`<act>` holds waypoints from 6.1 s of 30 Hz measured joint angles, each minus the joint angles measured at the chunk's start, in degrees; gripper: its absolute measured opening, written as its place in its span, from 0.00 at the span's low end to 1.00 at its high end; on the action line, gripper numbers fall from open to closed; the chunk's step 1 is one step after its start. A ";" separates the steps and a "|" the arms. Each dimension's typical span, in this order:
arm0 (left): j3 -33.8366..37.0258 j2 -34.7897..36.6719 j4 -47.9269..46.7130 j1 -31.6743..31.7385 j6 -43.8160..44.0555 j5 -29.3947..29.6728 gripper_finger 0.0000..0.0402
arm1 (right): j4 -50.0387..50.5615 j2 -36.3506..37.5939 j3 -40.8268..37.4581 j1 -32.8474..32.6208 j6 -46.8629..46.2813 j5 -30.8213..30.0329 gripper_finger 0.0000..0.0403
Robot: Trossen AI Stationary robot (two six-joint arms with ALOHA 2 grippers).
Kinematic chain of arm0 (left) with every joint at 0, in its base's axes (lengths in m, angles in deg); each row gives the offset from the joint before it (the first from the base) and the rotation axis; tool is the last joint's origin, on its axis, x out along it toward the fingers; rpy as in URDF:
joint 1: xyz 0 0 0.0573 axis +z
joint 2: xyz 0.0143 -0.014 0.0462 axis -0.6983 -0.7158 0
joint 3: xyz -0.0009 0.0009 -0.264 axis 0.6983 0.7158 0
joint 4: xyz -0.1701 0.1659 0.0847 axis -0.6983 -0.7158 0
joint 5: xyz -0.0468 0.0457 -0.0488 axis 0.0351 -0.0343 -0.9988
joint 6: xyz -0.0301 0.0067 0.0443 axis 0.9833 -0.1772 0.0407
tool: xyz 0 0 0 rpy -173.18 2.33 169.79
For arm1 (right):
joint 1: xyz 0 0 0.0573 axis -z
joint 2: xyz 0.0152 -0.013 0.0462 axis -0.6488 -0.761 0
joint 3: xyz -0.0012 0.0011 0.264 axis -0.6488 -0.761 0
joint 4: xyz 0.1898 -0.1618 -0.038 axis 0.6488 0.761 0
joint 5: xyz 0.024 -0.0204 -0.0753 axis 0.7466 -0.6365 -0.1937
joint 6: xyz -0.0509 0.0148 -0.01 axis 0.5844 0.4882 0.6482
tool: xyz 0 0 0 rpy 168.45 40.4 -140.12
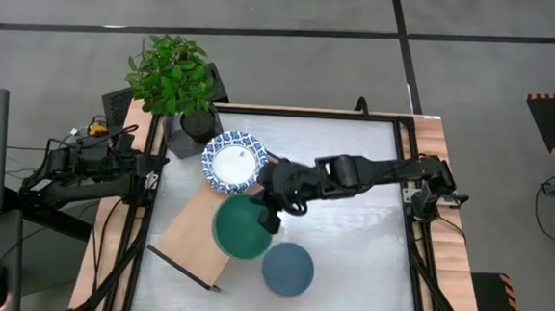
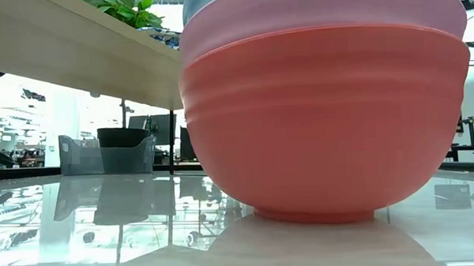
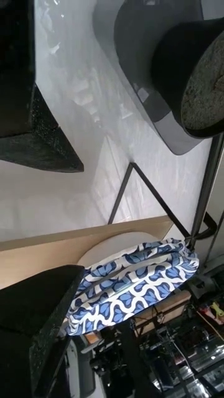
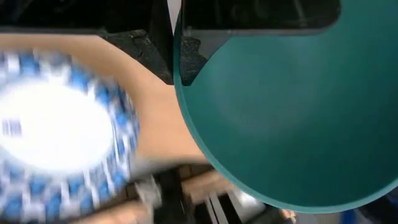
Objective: Place and stack bowls onto a shelf
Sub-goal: Put the green bowl on the shelf, then adjust the white patterned bowl on the shelf, then stack the blue bowl on the green bowl on the shelf
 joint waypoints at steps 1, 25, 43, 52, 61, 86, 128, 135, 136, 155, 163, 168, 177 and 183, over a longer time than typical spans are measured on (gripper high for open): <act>0.00 0.00 0.00 0.01 0.02 0.00 0.60 | -1.79 0.00 0.19 0.33 0.59 0.10 0.07; 0.02 0.00 0.00 0.03 2.33 0.48 0.60 | -1.89 -14.04 16.71 2.56 8.34 5.60 0.07; 0.02 0.02 -0.02 0.04 3.08 2.63 0.60 | -0.97 -21.48 16.88 2.67 8.37 4.74 0.07; 0.02 0.02 -0.02 0.06 2.75 3.61 0.60 | -1.05 -21.46 16.83 3.10 7.72 4.70 0.10; 0.02 0.02 -0.02 0.05 2.46 3.74 0.60 | -1.10 -21.41 16.81 3.15 9.03 6.40 0.12; 0.02 0.02 -0.04 0.06 2.40 3.65 0.60 | -3.65 -19.04 18.74 3.06 15.59 6.09 0.50; 0.02 0.01 -0.09 0.05 0.89 4.98 0.60 | 18.70 -17.00 16.41 10.23 8.41 -8.70 0.05; 0.02 0.02 -0.07 0.05 0.87 6.08 0.60 | 18.38 -16.96 14.74 10.21 7.00 -8.70 0.10; 0.02 0.00 -0.07 0.06 0.87 6.06 0.60 | 18.81 -16.97 14.03 10.21 6.26 -8.69 0.10; 0.02 0.01 -0.04 0.06 1.52 5.55 0.60 | 23.31 -16.62 17.83 8.41 5.52 -8.26 0.09; 0.02 0.00 -0.19 0.06 1.56 3.05 0.60 | 35.59 -10.16 17.80 0.69 -1.10 -5.46 0.14; 0.02 0.00 -1.20 0.06 0.98 3.18 0.60 | 44.01 -11.94 17.50 -5.52 -10.48 -4.83 0.27; 0.02 0.00 -2.84 0.06 -0.16 4.00 0.60 | 46.04 -19.18 17.48 -12.00 -13.05 -5.99 0.52; 0.02 0.00 -3.24 0.06 -0.45 4.42 0.60 | 45.75 -23.39 17.44 -11.93 -7.59 -5.18 0.53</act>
